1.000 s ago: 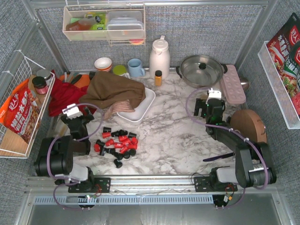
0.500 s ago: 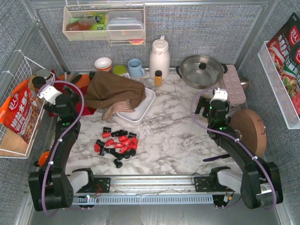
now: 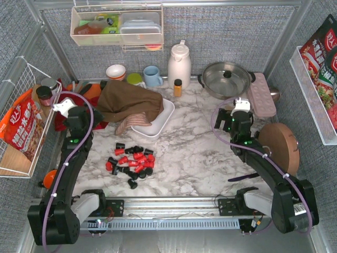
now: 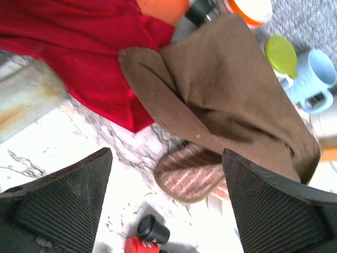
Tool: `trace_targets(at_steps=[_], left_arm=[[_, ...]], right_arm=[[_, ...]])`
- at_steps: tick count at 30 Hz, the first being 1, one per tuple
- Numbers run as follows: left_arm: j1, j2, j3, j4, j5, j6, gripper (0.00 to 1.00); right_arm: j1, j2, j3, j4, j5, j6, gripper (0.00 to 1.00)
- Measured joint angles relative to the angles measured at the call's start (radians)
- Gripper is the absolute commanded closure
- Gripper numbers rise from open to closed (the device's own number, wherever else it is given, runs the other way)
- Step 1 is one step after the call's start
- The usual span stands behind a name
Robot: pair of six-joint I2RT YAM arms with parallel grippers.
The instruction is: Mix the coffee capsules in the storage basket
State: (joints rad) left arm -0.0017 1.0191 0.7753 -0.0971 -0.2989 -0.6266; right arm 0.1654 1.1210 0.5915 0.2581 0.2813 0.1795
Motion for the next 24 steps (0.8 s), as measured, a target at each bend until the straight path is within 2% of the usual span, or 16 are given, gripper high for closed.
trace_targets(at_steps=[2,7,10,14,17,24], left_arm=[[-0.037,0.005,-0.010,-0.001,0.013,-0.002,0.20],[-0.093,0.103,0.011,0.028,0.062,0.048,0.21],[-0.108,0.218,0.106,0.026,0.135,0.117,0.21],[-0.108,0.363,0.257,0.027,0.232,0.227,0.28],[-0.109,0.453,0.349,0.019,0.328,0.332,0.28],[-0.109,0.632,0.419,0.011,0.516,0.549,0.33]], right_arm=[[0.002,0.013,0.007,-0.001,0.000,-0.001,0.01],[0.003,0.045,0.030,-0.005,-0.003,-0.012,0.01],[0.003,0.051,0.038,-0.006,-0.008,-0.023,0.01],[0.004,0.057,0.039,-0.006,-0.010,-0.027,0.01],[0.004,0.069,0.041,-0.008,-0.010,-0.026,0.01],[0.004,0.100,0.060,-0.017,-0.024,-0.018,0.01]])
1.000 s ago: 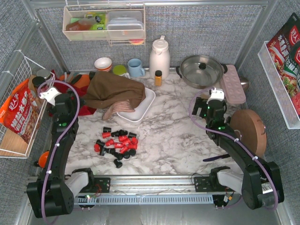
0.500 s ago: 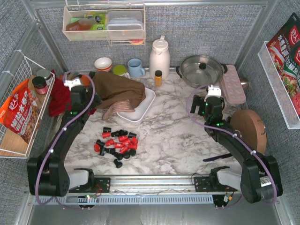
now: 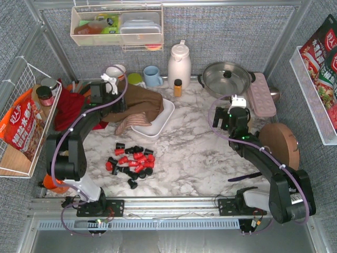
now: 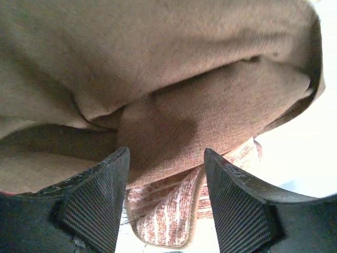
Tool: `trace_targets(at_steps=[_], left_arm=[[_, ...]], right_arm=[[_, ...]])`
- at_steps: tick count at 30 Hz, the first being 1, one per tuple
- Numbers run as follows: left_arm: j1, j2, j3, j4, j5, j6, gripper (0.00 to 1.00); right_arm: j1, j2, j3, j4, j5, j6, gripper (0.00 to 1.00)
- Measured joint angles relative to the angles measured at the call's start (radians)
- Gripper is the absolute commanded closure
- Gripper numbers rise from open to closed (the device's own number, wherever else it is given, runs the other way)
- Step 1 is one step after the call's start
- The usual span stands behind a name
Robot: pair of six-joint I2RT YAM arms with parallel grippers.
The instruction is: Mix the coffee capsules in the storage basket
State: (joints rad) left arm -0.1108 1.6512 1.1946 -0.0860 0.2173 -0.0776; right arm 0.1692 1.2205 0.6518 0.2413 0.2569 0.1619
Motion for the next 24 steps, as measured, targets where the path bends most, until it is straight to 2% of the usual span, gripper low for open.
trace_targets(at_steps=[3,12,24], left_arm=[[-0.001,0.055,-0.003,-0.006,0.048,0.037,0.37],[-0.026,0.118,-0.008,-0.005,0.069,0.067,0.41],[-0.103,0.121,0.013,-0.023,-0.011,0.089,0.52]], right_arm=[[0.000,0.000,0.000,-0.001,0.000,0.011,0.01],[0.000,0.027,0.000,0.001,-0.028,0.035,0.01],[0.000,0.026,0.000,0.002,-0.038,0.060,0.01]])
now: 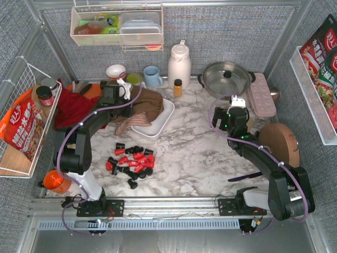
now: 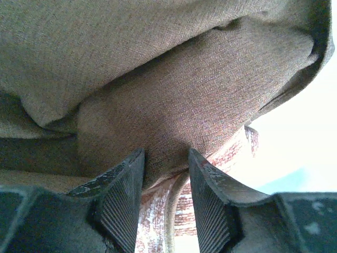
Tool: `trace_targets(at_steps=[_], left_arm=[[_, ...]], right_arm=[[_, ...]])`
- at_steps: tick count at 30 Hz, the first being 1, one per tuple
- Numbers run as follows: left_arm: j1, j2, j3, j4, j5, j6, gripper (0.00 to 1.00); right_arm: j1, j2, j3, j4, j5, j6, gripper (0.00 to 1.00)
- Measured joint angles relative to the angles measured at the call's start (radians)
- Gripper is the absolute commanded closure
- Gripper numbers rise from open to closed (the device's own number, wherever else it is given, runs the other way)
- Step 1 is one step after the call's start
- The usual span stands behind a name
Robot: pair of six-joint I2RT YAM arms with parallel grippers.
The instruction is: Mix the coffee capsules in the storage basket
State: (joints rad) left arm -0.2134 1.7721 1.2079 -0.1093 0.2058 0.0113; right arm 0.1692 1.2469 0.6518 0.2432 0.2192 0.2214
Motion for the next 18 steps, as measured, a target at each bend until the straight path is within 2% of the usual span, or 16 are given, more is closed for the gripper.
trace_targets(at_steps=[8,13,18], left_arm=[[-0.022,0.006,0.005,-0.019,-0.060,0.004,0.65],[-0.026,-0.015,-0.011,-0.010,-0.095,-0.002,0.89],[-0.027,-0.069,-0.042,0.032,-0.101,-0.013,0.96]], right_arm=[[0.000,0.004,0.000,-0.001,-0.014,0.006,0.01],[0.000,0.004,0.000,-0.002,-0.014,0.009,0.01],[0.001,0.007,0.000,-0.003,-0.015,0.014,0.01]])
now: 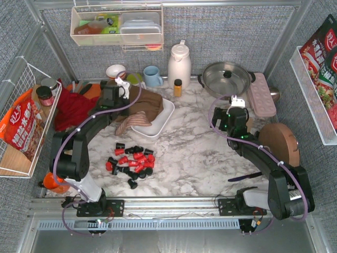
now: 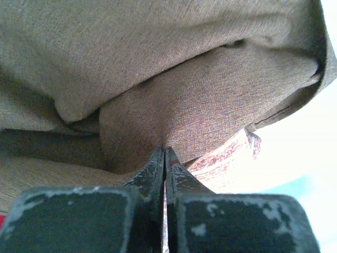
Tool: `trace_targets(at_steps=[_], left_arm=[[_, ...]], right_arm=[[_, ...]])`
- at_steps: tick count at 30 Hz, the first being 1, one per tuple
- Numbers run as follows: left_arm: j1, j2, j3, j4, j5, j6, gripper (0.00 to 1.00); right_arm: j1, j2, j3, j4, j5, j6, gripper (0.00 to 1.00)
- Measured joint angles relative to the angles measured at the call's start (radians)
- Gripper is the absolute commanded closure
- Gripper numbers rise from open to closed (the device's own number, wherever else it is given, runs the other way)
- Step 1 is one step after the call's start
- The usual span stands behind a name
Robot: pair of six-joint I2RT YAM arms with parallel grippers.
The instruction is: Mix the coffee capsules in the storage basket
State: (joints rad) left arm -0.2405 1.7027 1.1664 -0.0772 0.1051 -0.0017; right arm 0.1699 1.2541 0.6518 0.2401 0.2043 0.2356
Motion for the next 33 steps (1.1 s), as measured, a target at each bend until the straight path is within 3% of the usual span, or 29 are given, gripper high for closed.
trace_targets(at_steps=[2,15,24,33], left_arm=[[0.000,-0.025,-0.018,0.023,0.000,-0.005,1.00],[0.000,-0.177,-0.128,0.152,-0.072,-0.058,1.00],[0.027,-0.420,-0.354,0.401,-0.402,-0.114,1.00],[0.178,-0.428,-0.346,0.480,-0.586,-0.164,1.00]], right_arm=[[0.000,0.000,0.000,0.000,0.000,0.000,0.01],[0.000,-0.015,0.000,-0.013,0.002,0.000,0.01],[0.000,-0.034,-0.001,-0.012,0.005,0.010,0.01],[0.000,-0.031,-0.007,-0.009,0.008,0.012,0.01]])
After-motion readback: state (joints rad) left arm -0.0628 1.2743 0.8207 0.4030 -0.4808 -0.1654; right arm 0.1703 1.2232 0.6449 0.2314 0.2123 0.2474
